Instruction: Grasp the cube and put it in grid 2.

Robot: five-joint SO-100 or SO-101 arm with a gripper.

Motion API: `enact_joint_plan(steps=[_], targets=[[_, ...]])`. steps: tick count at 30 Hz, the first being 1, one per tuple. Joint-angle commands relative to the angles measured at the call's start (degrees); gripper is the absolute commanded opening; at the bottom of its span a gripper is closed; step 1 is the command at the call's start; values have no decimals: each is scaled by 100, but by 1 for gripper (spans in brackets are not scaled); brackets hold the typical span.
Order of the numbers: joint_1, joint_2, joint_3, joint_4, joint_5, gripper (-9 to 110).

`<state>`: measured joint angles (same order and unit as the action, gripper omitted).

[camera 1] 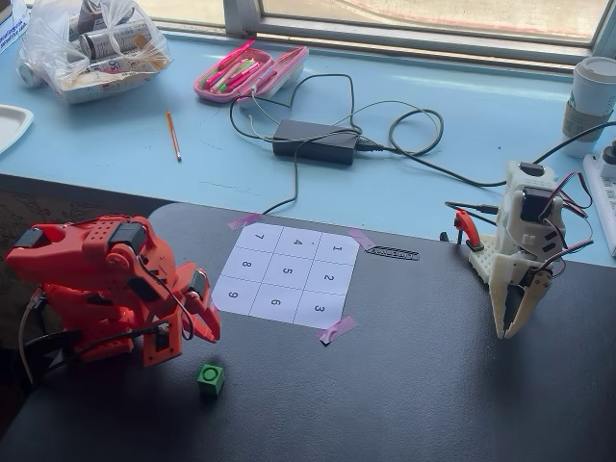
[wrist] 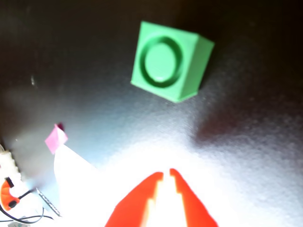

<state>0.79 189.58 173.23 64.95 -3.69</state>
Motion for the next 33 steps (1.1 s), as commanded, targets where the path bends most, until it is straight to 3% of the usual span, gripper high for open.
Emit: enact_joint_plan(steps=[1, 18, 33], targets=[[-26, -35, -44, 97, -62, 0], [79, -457, -439, 44, -62, 0], [703, -3850, -2892, -62, 202, 17]])
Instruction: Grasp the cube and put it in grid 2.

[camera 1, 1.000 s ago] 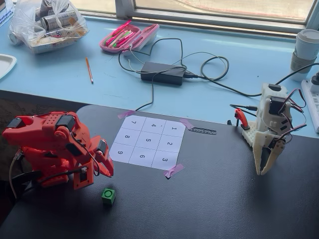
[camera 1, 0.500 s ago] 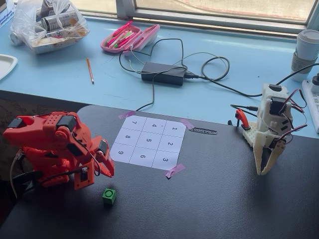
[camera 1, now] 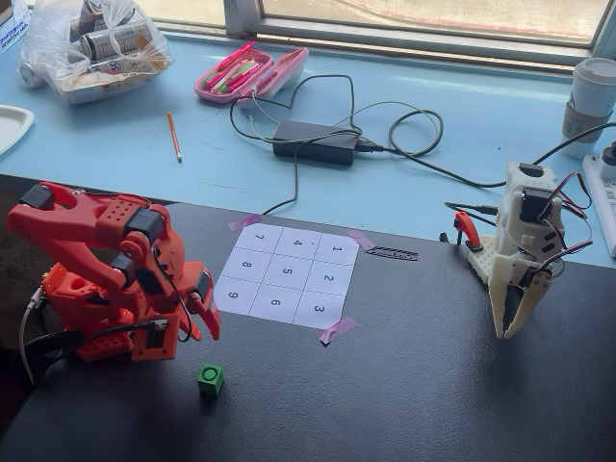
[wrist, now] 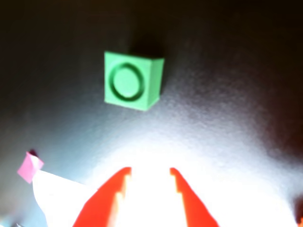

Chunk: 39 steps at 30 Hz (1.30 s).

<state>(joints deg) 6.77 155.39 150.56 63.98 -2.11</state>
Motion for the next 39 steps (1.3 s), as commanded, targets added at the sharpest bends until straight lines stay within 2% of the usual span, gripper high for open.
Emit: enact_joint_plan(steps=[1, 10, 18, 39], targets=[[149, -615, -817, 105, 62, 18], [817, -1740, -2101, 527, -70, 28], [1433, -2452, -1986, 439, -439, 36], [1978, -3305, -1635, -299, -756, 34]])
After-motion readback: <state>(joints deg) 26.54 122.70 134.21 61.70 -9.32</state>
